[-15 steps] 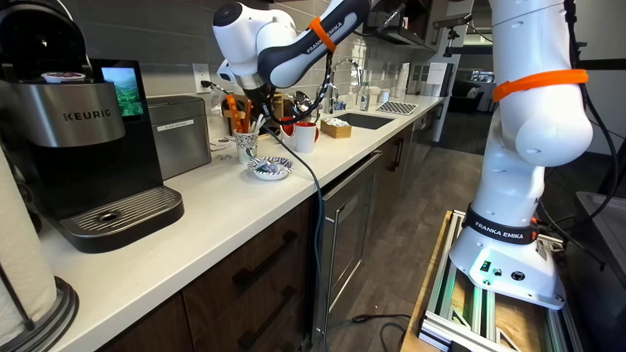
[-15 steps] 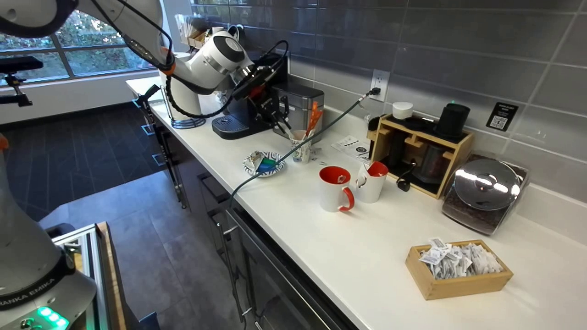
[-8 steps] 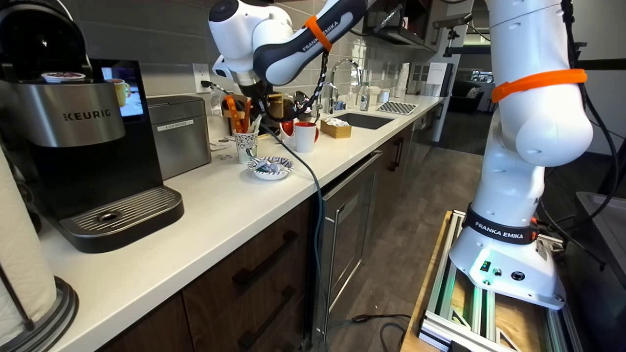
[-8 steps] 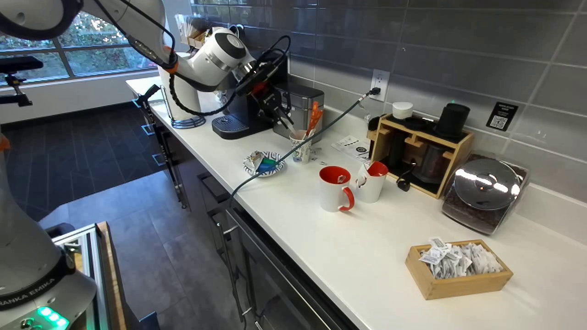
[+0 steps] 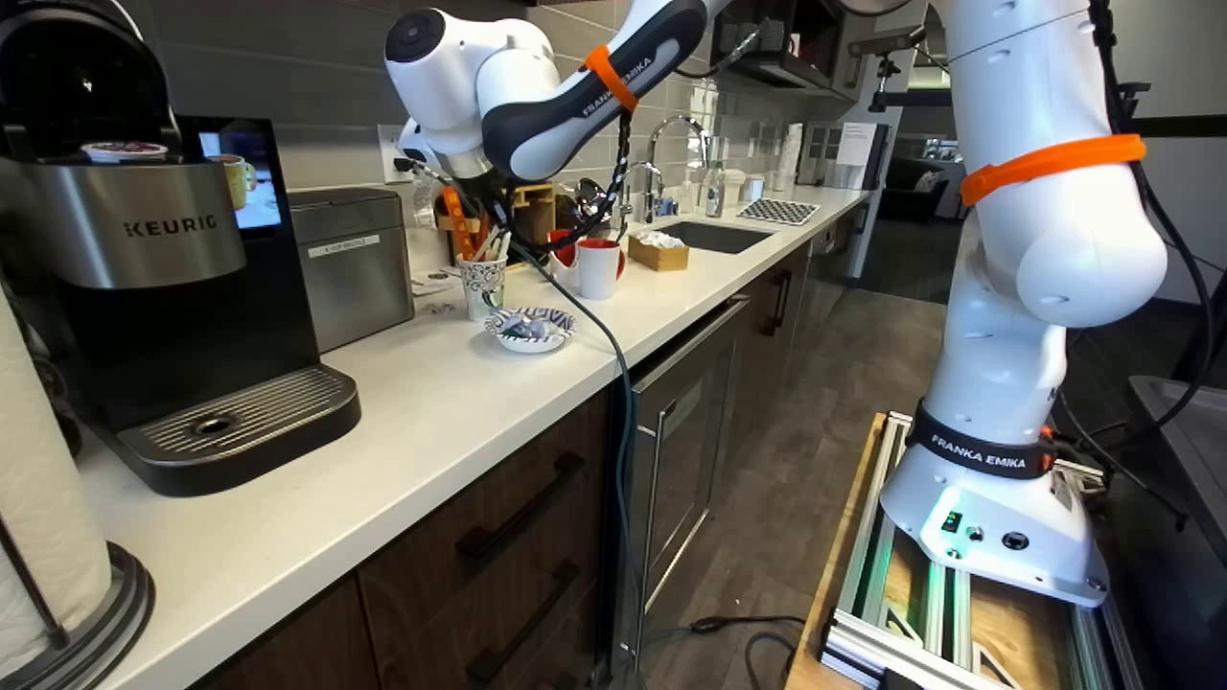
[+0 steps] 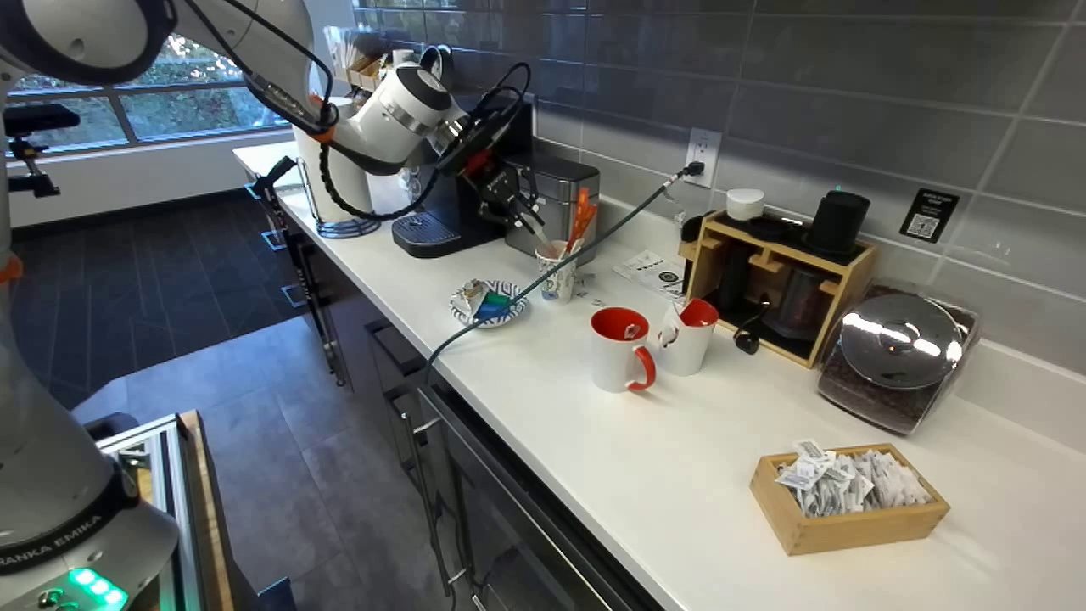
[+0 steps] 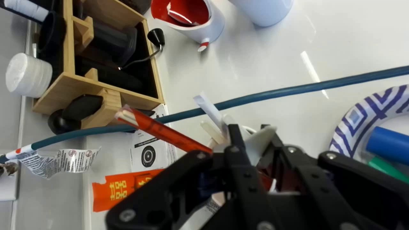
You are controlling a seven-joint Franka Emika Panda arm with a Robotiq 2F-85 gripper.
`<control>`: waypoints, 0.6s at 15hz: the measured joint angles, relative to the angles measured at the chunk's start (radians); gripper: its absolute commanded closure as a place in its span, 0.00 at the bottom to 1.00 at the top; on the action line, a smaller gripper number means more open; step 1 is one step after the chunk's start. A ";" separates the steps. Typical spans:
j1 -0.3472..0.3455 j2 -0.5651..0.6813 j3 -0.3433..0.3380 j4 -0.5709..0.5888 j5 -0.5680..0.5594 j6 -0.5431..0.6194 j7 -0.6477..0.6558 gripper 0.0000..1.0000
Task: Put the white item in the cup
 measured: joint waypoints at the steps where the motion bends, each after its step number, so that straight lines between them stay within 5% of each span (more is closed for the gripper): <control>1: -0.002 0.004 -0.004 0.004 -0.011 -0.006 0.000 0.54; 9: -0.028 0.001 -0.021 0.029 -0.039 -0.007 0.035 0.00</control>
